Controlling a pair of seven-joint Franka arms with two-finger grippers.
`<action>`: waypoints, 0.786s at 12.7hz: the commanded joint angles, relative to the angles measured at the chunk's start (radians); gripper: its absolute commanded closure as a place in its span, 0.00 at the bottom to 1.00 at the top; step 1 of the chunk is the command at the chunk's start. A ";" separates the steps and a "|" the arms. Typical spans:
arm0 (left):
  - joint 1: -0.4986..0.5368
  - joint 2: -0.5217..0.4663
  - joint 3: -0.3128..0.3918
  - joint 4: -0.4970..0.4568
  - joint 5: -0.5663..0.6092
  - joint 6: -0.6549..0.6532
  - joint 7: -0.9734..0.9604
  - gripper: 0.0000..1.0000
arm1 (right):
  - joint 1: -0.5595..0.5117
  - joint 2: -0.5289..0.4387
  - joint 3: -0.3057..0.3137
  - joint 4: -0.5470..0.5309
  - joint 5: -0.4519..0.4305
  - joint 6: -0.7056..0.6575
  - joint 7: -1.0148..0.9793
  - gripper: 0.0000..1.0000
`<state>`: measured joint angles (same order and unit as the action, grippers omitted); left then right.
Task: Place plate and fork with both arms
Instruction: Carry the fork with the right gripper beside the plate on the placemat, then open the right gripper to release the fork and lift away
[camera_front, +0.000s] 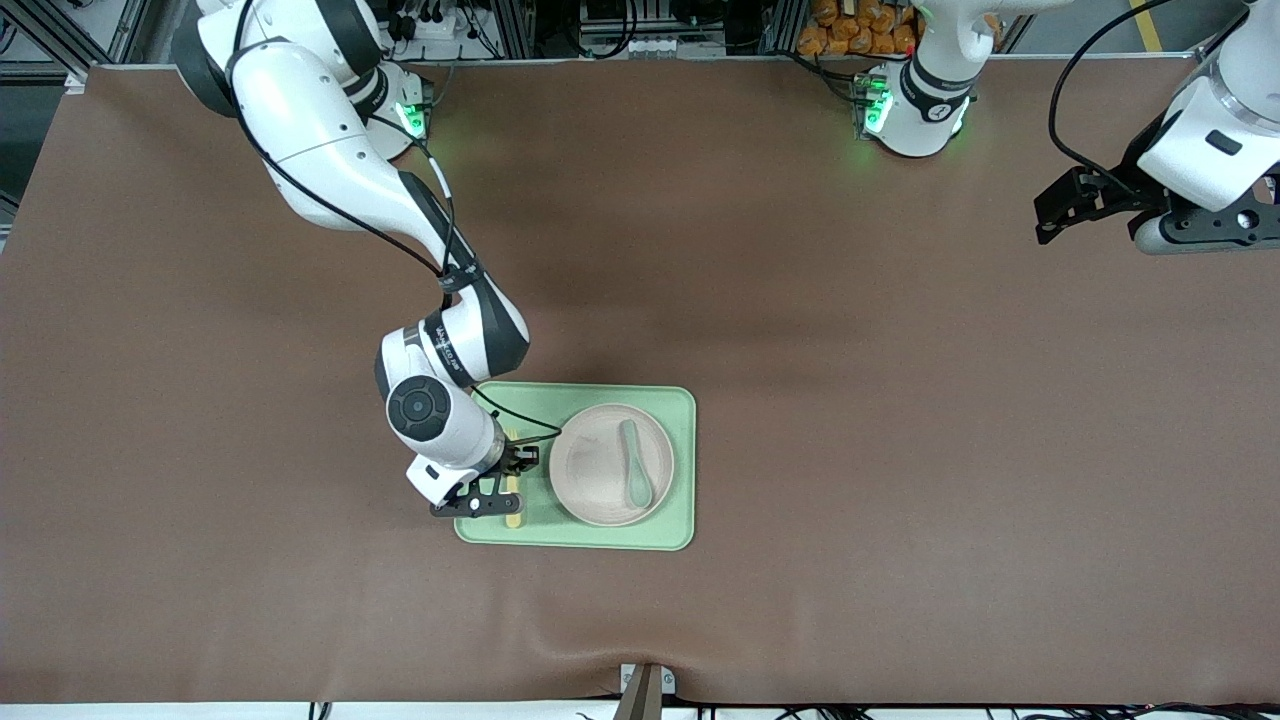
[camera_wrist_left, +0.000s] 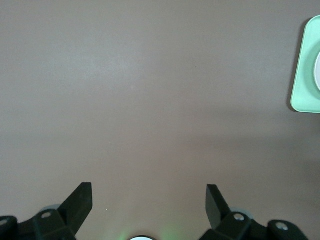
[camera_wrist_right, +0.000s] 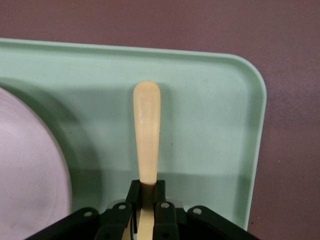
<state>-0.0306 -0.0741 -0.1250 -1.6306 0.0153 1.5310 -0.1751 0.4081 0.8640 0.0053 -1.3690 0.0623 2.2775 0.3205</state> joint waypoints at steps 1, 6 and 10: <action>0.011 -0.009 -0.005 -0.009 0.000 0.011 0.023 0.00 | -0.012 -0.042 0.007 -0.059 0.008 0.017 -0.009 0.62; 0.011 -0.007 -0.005 -0.011 0.000 0.011 0.023 0.00 | -0.032 -0.065 0.005 -0.024 0.014 0.001 -0.020 0.00; 0.011 -0.007 -0.008 -0.008 0.000 0.011 0.023 0.00 | -0.136 -0.181 0.010 -0.009 0.016 -0.131 -0.046 0.00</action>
<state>-0.0296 -0.0739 -0.1257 -1.6327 0.0153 1.5313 -0.1745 0.3275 0.7664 -0.0041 -1.3527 0.0624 2.2158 0.3111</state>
